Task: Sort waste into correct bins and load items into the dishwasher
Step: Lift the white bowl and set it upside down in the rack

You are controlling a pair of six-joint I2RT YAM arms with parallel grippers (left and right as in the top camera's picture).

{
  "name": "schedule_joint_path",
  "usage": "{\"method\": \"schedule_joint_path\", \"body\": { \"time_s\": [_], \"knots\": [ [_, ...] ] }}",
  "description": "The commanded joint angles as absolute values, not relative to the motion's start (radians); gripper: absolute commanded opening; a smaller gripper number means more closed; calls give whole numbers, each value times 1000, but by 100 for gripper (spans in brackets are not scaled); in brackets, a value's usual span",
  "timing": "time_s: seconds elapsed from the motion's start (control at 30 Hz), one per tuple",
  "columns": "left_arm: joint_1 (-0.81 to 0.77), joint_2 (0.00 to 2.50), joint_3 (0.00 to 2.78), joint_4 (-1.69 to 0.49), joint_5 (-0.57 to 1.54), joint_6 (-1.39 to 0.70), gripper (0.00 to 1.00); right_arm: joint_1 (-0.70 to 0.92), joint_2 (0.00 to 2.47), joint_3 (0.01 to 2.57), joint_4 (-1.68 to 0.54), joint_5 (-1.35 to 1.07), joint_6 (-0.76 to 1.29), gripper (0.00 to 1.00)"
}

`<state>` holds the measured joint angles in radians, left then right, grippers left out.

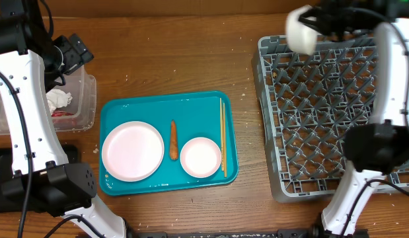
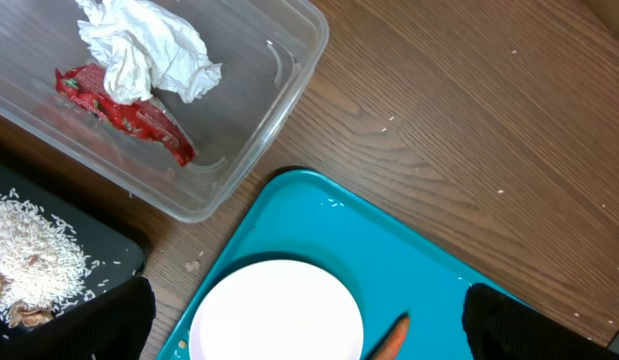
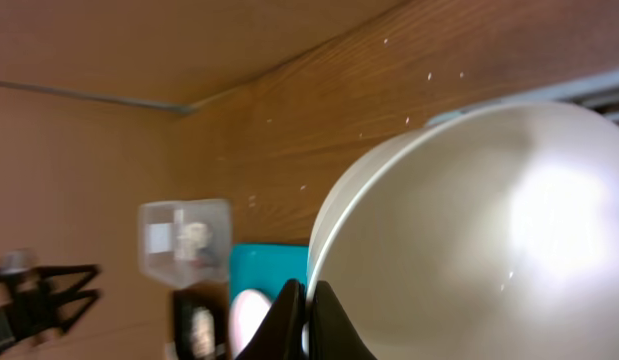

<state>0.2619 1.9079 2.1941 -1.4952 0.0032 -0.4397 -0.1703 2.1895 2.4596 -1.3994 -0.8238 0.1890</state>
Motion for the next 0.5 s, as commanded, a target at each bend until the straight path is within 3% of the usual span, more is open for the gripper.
{"method": "schedule_joint_path", "body": {
  "time_s": [0.0,0.47],
  "knots": [
    [255,1909,2189,-1486,-23,-450,100,-242,2189,2377,-1403,-1052,77,4],
    [255,1909,2189,-1491,-23,-450,100,-379,2190,2017,-1129,-1267,82,4]
  ]
}}
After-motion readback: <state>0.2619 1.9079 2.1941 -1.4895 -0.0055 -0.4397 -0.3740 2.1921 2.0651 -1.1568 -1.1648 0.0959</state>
